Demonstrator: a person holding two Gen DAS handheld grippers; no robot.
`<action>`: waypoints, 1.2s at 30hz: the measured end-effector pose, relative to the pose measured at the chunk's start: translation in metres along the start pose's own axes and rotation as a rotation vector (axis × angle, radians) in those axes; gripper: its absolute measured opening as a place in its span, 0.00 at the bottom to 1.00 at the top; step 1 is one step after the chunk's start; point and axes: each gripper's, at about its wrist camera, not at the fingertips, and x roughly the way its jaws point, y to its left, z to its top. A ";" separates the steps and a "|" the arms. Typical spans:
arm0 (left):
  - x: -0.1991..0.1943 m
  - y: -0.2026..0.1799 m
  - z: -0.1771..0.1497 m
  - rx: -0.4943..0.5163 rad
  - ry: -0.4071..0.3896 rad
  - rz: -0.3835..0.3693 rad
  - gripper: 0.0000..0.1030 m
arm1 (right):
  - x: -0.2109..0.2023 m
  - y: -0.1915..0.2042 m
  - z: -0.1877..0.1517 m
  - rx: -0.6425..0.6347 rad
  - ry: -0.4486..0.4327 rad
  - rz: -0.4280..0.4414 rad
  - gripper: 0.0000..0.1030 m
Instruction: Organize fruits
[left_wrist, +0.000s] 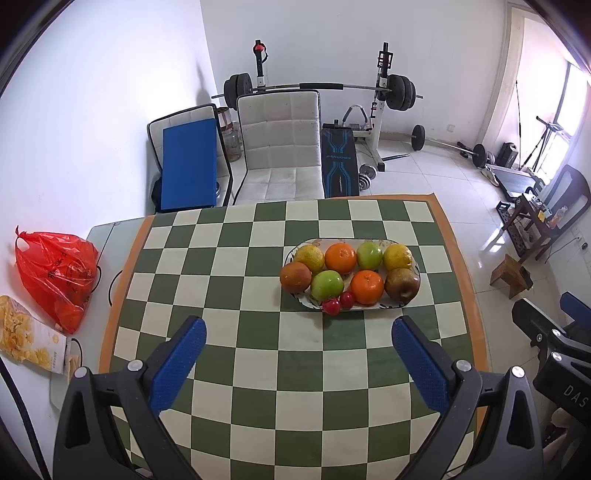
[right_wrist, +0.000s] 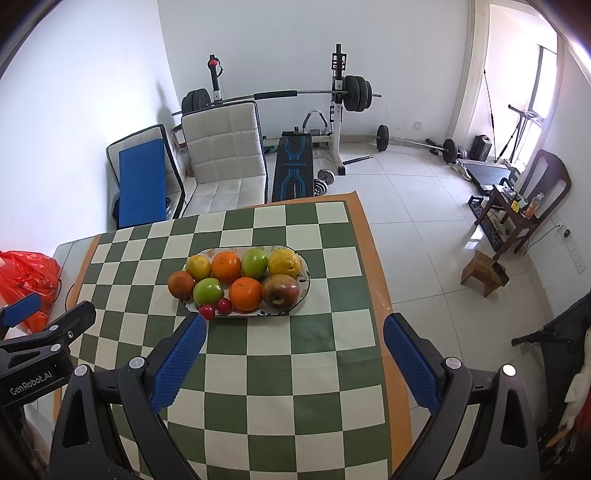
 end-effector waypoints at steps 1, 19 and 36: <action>-0.001 0.000 0.000 0.001 0.001 0.000 1.00 | 0.000 0.000 0.000 -0.001 0.000 0.000 0.96; -0.005 -0.001 -0.003 -0.004 -0.006 -0.009 1.00 | 0.000 0.003 -0.007 0.003 -0.008 0.009 0.96; -0.010 0.000 0.001 0.006 -0.018 -0.017 1.00 | -0.008 0.015 -0.007 -0.002 -0.013 0.021 0.96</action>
